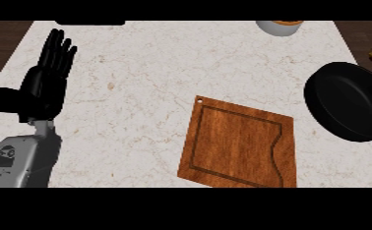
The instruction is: Pick the sweet potato from the cutting board and place it in the pot
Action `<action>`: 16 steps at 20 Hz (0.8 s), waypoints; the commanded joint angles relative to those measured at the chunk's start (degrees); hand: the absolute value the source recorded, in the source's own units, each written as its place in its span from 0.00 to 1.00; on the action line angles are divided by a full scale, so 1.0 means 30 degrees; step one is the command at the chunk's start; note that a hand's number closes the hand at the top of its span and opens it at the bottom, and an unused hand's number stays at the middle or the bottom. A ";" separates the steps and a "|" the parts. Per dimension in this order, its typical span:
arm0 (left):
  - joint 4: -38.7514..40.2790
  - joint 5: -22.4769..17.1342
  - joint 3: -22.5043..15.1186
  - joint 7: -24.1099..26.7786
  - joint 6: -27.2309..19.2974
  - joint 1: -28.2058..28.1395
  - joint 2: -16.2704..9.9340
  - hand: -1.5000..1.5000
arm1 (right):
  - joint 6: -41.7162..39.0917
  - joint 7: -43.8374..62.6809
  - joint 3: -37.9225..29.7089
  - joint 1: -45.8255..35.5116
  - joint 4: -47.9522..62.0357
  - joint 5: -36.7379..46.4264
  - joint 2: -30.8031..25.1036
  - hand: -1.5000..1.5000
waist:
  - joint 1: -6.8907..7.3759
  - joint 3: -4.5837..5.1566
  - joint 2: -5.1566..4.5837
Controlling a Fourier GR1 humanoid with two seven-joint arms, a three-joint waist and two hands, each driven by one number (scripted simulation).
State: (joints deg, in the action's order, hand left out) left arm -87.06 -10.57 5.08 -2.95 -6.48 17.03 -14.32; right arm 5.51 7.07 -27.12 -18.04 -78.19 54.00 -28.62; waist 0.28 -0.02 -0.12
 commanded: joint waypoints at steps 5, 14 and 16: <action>-0.0453 0.0120 -0.0045 -0.0013 0.0236 -0.0386 0.0031 0.50 | -0.1645 -0.0814 -0.0904 -0.2111 0.6099 -0.2636 0.0053 0.00 | 0.0189 -0.0011 -0.0012; 0.0209 0.0735 -0.0233 0.0294 -0.0270 -0.0032 0.0802 0.50 | -0.0399 -0.6613 -0.1376 -0.2642 0.7455 -0.5436 0.0274 0.00 | -0.0009 -0.0015 -0.0004; 0.0804 0.0990 -0.0246 0.1212 -0.0398 -0.0262 0.1097 0.50 | -0.1159 -0.6664 -0.2470 -0.3138 0.7048 -0.7109 0.0148 0.00 | -0.0121 -0.0009 0.0002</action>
State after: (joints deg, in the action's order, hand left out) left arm -86.58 -8.64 4.42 -1.43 -7.03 16.28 -11.96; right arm 1.86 -8.23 -30.91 -25.72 -57.90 38.47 -27.84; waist 0.21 -0.06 -0.09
